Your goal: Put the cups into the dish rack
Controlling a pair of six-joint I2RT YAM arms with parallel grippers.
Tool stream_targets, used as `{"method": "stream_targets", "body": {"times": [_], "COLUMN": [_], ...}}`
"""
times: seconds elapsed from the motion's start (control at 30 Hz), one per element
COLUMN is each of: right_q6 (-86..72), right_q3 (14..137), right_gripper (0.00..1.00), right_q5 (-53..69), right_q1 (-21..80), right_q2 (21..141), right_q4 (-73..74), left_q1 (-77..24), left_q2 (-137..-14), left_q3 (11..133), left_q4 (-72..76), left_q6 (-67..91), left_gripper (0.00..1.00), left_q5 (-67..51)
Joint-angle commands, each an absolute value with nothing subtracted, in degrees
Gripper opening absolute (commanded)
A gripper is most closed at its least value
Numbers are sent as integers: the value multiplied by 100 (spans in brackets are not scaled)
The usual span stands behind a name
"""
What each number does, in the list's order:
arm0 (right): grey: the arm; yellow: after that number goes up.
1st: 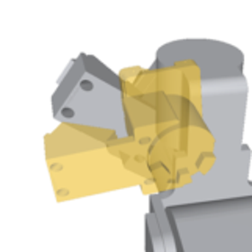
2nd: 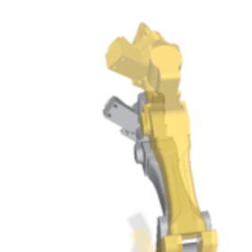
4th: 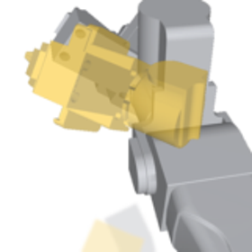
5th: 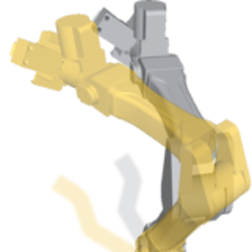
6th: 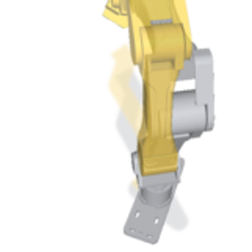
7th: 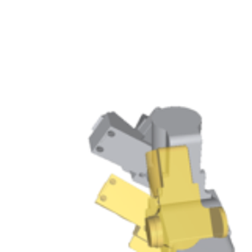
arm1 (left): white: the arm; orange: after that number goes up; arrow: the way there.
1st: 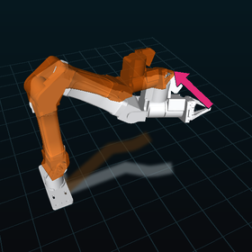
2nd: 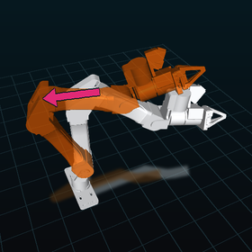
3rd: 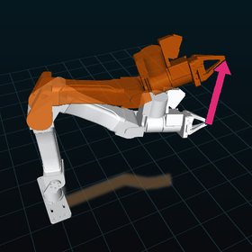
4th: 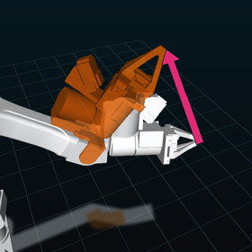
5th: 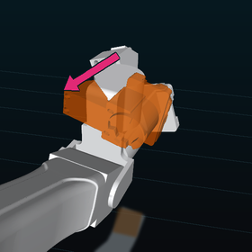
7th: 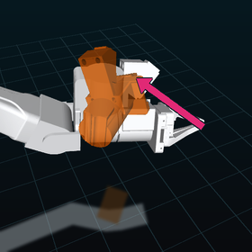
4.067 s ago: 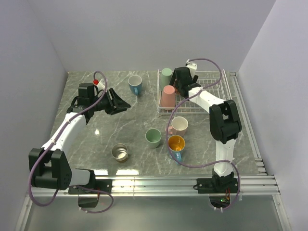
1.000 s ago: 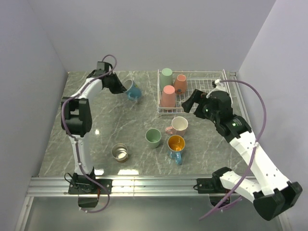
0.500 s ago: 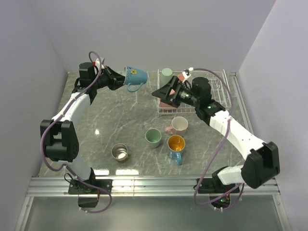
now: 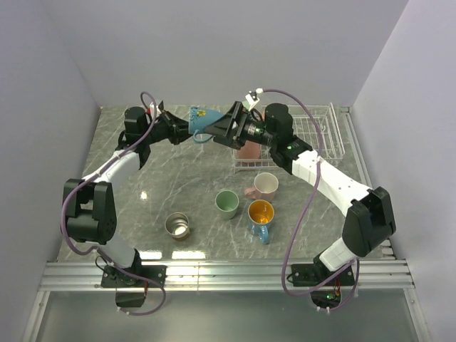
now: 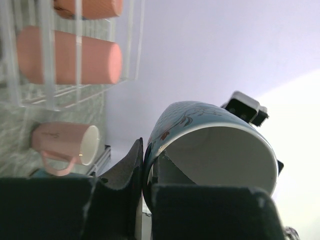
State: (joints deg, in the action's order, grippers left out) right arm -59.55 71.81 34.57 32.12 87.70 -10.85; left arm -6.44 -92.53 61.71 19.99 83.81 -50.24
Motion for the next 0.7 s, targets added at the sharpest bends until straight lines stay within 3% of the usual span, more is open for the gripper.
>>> {"method": "stream_targets", "body": {"times": [0.0,0.27,0.37,0.47,0.67], "right_q6": [-5941,-6196,-6310,-6547,-6636], "right_q3": [7637,7682,7673,7682,7866], "right_gripper": [96,92,82,67,57], "right_q5": [3481,3384,3384,3445,3367], "right_q1": [3313,3331,3331,3340,3428], "right_q2": [8903,8991,9017,9079,9167], "right_q4": [-1336,-1564,-1704,-1950,-1969], "left_q1": [-799,-1028,-1125,-1221,-1397], "left_q2": [-8833,-8798,-8763,-8728,-8798], "left_q3": [6275,6284,6153,5968,5959], "left_q4": [3294,3489,3681,3919,3938], "left_q6": [9096,9360,9465,9589,9598], "left_gripper": [0,0,0,0,0], "left_q5": [-5265,-5168,-5107,-4993,-4896]}}
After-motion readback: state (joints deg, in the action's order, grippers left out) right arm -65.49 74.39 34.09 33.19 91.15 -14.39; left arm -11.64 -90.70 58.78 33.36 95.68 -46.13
